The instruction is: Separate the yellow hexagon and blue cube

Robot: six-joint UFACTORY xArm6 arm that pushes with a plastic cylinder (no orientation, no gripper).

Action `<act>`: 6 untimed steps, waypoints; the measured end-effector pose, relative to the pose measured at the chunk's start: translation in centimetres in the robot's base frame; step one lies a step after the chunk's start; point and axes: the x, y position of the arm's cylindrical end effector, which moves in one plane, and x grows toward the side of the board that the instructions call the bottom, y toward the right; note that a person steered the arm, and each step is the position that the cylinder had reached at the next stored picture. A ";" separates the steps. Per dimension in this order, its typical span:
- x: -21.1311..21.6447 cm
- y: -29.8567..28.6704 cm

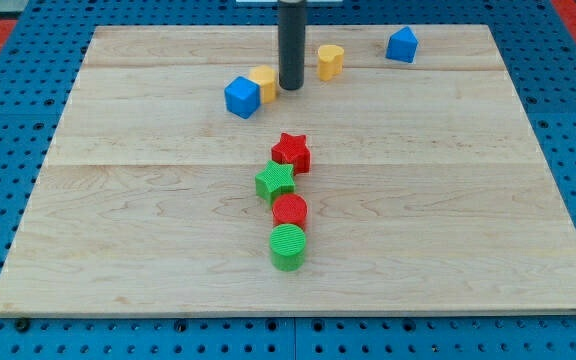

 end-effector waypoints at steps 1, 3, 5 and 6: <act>0.0 3.9; -2.1 6.2; 3.5 2.2; 2.8 -6.0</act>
